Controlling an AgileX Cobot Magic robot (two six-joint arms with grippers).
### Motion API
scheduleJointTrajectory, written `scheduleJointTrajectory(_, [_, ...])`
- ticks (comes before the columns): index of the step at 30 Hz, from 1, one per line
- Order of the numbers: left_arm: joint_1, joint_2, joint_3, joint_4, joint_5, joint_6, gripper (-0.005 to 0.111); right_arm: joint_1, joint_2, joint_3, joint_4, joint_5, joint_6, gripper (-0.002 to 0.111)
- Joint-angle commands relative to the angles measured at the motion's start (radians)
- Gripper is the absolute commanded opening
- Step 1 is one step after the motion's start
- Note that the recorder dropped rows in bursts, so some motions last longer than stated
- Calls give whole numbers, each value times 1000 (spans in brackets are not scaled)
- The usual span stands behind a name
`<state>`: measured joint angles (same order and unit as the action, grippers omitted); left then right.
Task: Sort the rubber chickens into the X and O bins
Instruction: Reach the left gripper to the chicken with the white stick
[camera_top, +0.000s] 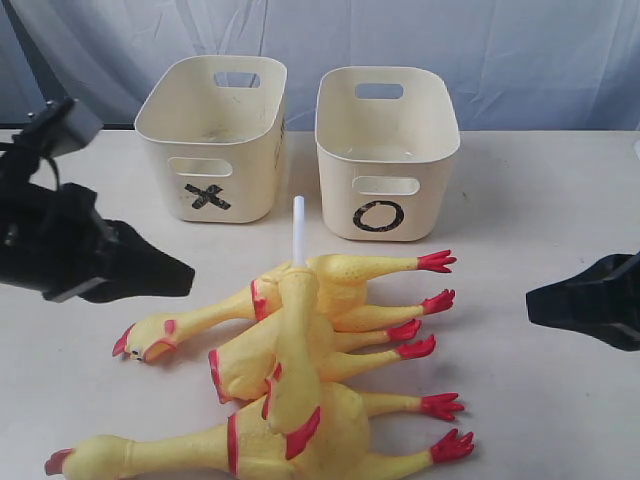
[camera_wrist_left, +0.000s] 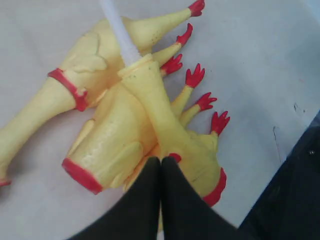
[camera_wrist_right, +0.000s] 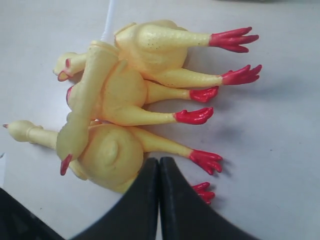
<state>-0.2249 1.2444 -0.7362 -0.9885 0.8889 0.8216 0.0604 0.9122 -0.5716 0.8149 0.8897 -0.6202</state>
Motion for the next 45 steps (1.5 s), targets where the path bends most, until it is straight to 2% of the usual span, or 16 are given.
scheduleJointTrajectory(1, [-102,73,-35,-22,-87,-4,1,0,1,-7,4,-6,-13,0])
scheduleJointTrajectory(6, [-171,128,-37,-38,-205,-2,1,0,1,-7,7,-4,-13,0])
scheduleJointTrajectory(10, [-196,171,-37,-88,-292,-2,1,0,1,-7,9,-4,-15,0])
scheduleJointTrajectory(15, [-223,224,-37,-163,-305,0,1,0,1,-7,9,-4,-15,0])
scheduleJointTrajectory(22, [-249,269,-39,-170,-309,0,2,0,1,-7,9,-2,-15,0])
scheduleJointTrajectory(25, [-249,270,-48,-170,-309,0,10,0,1,-7,9,2,-15,0])
scheduleJointTrajectory(30, [-249,270,-69,-173,-307,0,38,0,1,-7,9,2,-15,0])
scheduleJointTrajectory(33, [-249,272,-69,-199,-307,0,49,0,1,-7,9,2,-15,0])
scheduleJointTrajectory(41, [-257,303,-73,-208,-304,24,67,0,1,-7,22,2,-15,0])
scheduleJointTrajectory(45, [-257,337,-84,-211,-284,26,69,0,1,-7,21,4,-15,0])
